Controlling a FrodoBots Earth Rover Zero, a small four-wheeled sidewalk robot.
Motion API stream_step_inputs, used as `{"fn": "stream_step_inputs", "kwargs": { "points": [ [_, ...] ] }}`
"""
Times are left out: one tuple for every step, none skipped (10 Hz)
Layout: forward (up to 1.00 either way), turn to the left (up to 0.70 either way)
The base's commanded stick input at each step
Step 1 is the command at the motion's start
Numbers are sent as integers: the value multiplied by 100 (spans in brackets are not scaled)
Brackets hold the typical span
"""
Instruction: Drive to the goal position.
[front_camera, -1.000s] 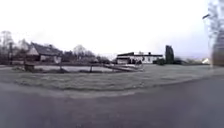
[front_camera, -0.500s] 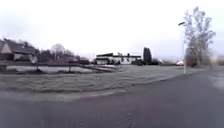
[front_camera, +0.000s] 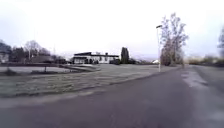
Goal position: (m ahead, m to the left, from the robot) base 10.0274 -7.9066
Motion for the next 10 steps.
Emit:
{"fn": "stream_step_inputs", "kwargs": {
  "points": [
    [0,-100],
    [0,-100],
    [0,-100],
    [0,-100],
    [0,-100],
    [0,-88],
    [0,0],
    [0,0],
    [0,0],
    [0,0]
  ]
}}
